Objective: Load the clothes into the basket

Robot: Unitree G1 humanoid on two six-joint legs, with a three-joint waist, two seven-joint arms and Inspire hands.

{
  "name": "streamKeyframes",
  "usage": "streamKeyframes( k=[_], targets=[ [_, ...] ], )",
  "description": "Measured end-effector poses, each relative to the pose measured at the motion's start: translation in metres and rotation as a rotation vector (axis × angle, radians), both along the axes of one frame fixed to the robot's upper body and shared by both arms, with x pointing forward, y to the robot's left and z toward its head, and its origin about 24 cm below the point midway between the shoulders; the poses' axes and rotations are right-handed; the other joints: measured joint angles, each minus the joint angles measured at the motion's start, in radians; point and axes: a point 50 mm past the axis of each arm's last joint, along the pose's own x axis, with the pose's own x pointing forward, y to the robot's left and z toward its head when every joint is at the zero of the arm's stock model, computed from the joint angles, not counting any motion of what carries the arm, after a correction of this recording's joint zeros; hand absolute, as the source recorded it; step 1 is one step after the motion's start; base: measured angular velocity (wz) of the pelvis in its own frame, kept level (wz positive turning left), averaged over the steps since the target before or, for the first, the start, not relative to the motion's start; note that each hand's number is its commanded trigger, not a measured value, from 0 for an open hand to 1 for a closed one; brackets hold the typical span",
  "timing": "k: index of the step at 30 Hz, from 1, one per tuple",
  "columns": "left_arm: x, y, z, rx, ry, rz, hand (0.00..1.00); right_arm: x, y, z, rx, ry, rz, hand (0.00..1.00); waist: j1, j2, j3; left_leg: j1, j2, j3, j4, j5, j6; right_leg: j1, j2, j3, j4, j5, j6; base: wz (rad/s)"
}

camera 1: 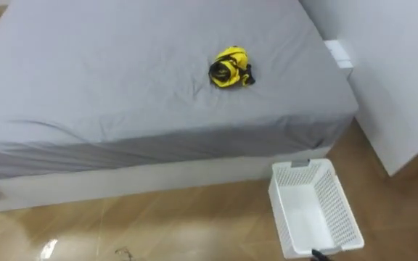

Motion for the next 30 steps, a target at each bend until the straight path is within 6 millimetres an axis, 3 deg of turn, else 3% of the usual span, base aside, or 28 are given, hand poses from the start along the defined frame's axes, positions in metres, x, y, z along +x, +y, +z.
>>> streamKeyframes(
  k=[1,2,3,4,5,6,7,8,9,10,12,13,14,15,16,17,18,19,20,21,22,24,28,30],
  targets=[
    [0.001,-0.003,-0.001,-0.008,-0.001,-0.012,0.0,0.005,0.0,0.003,-0.002,-0.028,0.001,0.0,-0.002,0.0,0.0009,0.026,0.003,-0.01,-0.015,-0.005,-0.006,-0.009,-0.002,-0.009,-0.086,0.058,-0.004,0.8],
    [-0.001,-0.009,-0.002,-0.024,0.008,-0.03,0.0,0.011,0.001,0.007,-0.006,-0.067,-0.006,0.0,-0.003,0.008,-0.0006,0.074,0.024,-0.026,-0.031,-0.017,-0.022,-0.008,0.004,-0.012,-0.183,0.181,-0.009,0.77],
    [-0.004,-0.009,-0.003,-0.03,0.016,-0.036,0.0,0.016,0.002,0.01,0.001,-0.105,-0.015,0.0,0.003,0.009,-0.0072,0.107,0.046,-0.033,-0.037,-0.03,-0.044,0.003,0.021,-0.011,-0.227,0.255,-0.035,0.68],
    [-0.006,-0.008,-0.003,-0.029,0.021,-0.035,0.0,0.02,0.003,0.013,0.002,-0.125,-0.012,0.0,0.008,0.009,-0.0131,0.112,0.052,-0.032,-0.035,-0.039,-0.06,0.01,0.033,-0.008,-0.213,0.267,-0.046,0.39],
    [-0.012,-0.007,-0.004,-0.025,0.038,-0.03,0.0,0.033,0.003,0.021,0.0,-0.177,-0.003,0.0,0.019,0.023,-0.0121,0.126,0.085,-0.03,-0.031,-0.049,-0.086,0.018,0.059,-0.024,-0.165,0.252,-0.068,0.08],
    [-0.02,-0.003,-0.005,-0.018,0.057,-0.018,0.0,0.048,0.005,0.031,0.0,-0.24,0.009,0.0,0.031,0.035,-0.011,0.141,0.108,-0.025,-0.03,-0.043,-0.111,0.021,0.073,-0.037,-0.124,0.207,-0.082,0.0],
    [-0.026,-0.001,-0.005,-0.016,0.07,-0.008,0.0,0.054,0.007,0.037,0.0,-0.272,0.016,0.0,0.032,0.041,-0.0107,0.148,0.118,-0.017,-0.027,-0.037,-0.122,0.022,0.08,-0.039,-0.105,0.187,-0.089,-0.03],
    [-0.032,0.0,-0.006,-0.015,0.082,0.004,0.0,0.066,0.009,0.049,-0.001,-0.34,0.031,0.0,0.032,0.059,-0.0104,0.158,0.141,-0.011,0.004,-0.022,-0.146,0.033,0.095,-0.056,-0.076,0.162,-0.105,0.09],
    [-0.037,0.002,-0.005,-0.011,0.087,0.014,0.0,0.072,0.012,0.056,0.005,-0.379,0.045,0.0,0.028,0.063,-0.0083,0.151,0.156,-0.008,0.075,0.007,-0.172,0.068,0.097,-0.086,-0.071,0.144,-0.114,0.11],
    [-0.039,0.003,-0.005,-0.009,0.09,0.014,0.0,0.074,0.012,0.057,0.007,-0.388,0.05,0.0,0.028,0.061,-0.0075,0.147,0.159,-0.007,0.121,0.029,-0.169,0.095,0.098,-0.098,-0.08,0.136,-0.119,0.15],
    [-0.041,0.003,-0.003,-0.014,0.078,0.026,0.0,0.074,0.013,0.059,0.008,-0.392,0.061,0.0,0.022,0.049,-0.0061,0.09,0.168,-0.004,0.341,0.166,-0.17,0.24,0.108,-0.09,-0.205,0.118,-0.105,0.1],
    [-0.04,0.003,-0.002,-0.015,0.066,0.026,0.0,0.075,0.013,0.059,0.01,-0.395,0.063,0.0,0.017,0.042,-0.0054,0.07,0.171,-0.006,0.392,0.179,-0.17,0.267,0.105,-0.078,-0.229,0.105,-0.1,0.17],
    [-0.031,0.001,0.001,-0.02,0.03,0.021,0.0,0.076,0.013,0.061,0.013,-0.405,0.061,0.0,0.005,0.036,0.0003,0.011,0.177,-0.001,0.473,0.159,-0.155,0.293,0.105,-0.07,-0.254,0.089,-0.093,0.18],
    [-0.022,0.0,0.003,-0.024,0.005,0.011,0.0,0.077,0.012,0.061,0.011,-0.404,0.051,0.0,0.003,0.032,0.0022,-0.043,0.173,0.003,0.492,0.112,-0.144,0.309,0.1,-0.065,-0.263,0.084,-0.09,0.12],
    [-0.018,0.0,0.003,-0.026,-0.004,0.006,0.0,0.077,0.013,0.061,0.014,-0.399,0.055,0.0,0.004,0.027,0.005,-0.067,0.168,0.007,0.489,0.09,-0.142,0.318,0.098,-0.054,-0.272,0.084,-0.09,-0.18],
    [-0.013,0.0,0.004,-0.028,-0.016,0.004,0.0,0.077,0.017,0.059,0.025,-0.388,0.062,0.0,0.014,0.021,0.0088,-0.108,0.16,0.019,0.45,0.048,-0.147,0.334,0.097,-0.033,-0.286,0.084,-0.089,-0.4],
    [-0.013,-0.001,0.004,-0.028,-0.016,0.004,0.0,0.076,0.02,0.058,0.033,-0.379,0.074,0.0,0.022,0.016,0.0065,-0.146,0.149,0.017,0.377,0.012,-0.153,0.347,0.094,-0.017,-0.294,0.082,-0.083,-0.45],
    [-0.013,-0.001,0.004,-0.029,-0.014,0.005,0.0,0.075,0.021,0.058,0.037,-0.376,0.075,0.0,0.021,0.014,0.0054,-0.161,0.148,0.017,0.332,0.004,-0.151,0.351,0.093,-0.008,-0.295,0.08,-0.079,-0.44],
    [-0.011,-0.001,0.004,-0.031,-0.02,0.005,0.0,0.074,0.021,0.058,0.035,-0.373,0.076,0.0,0.021,0.013,0.001,-0.196,0.147,0.019,0.226,0.013,-0.153,0.352,0.09,0.005,-0.294,0.073,-0.067,-0.31],
    [-0.011,-0.001,0.004,-0.03,-0.019,0.007,0.0,0.072,0.021,0.057,0.026,-0.364,0.076,0.0,0.022,0.008,-0.0086,-0.222,0.138,0.022,0.171,0.06,-0.117,0.351,0.079,0.02,-0.286,0.062,-0.05,-0.25],
    [-0.013,0.0,0.004,-0.028,-0.011,0.007,0.0,0.07,0.021,0.057,0.019,-0.357,0.081,0.0,0.021,0.005,-0.0134,-0.213,0.127,0.024,0.152,0.075,-0.109,0.352,0.068,0.023,-0.286,0.061,-0.041,-0.1],
    [-0.015,-0.002,0.003,-0.036,-0.001,0.003,0.0,0.073,0.02,0.065,-0.016,-0.391,0.109,0.0,0.017,-0.009,-0.0236,-0.158,0.086,0.032,0.071,0.095,-0.092,0.353,0.045,0.028,-0.295,0.059,-0.022,-0.08],
    [-0.022,-0.002,0.002,-0.049,0.017,0.004,0.0,0.081,0.024,0.081,-0.035,-0.478,0.132,0.0,0.009,0.0,-0.0191,-0.109,0.051,0.036,-0.005,0.114,-0.084,0.371,0.026,0.025,-0.331,0.068,-0.007,-0.17],
    [-0.025,-0.001,0.001,-0.053,0.034,0.006,0.0,0.085,0.026,0.09,-0.034,-0.517,0.135,0.0,0.004,0.006,-0.019,-0.101,0.04,0.013,-0.032,0.124,-0.082,0.371,0.019,0.023,-0.332,0.068,-0.007,-0.03]
  ],
)
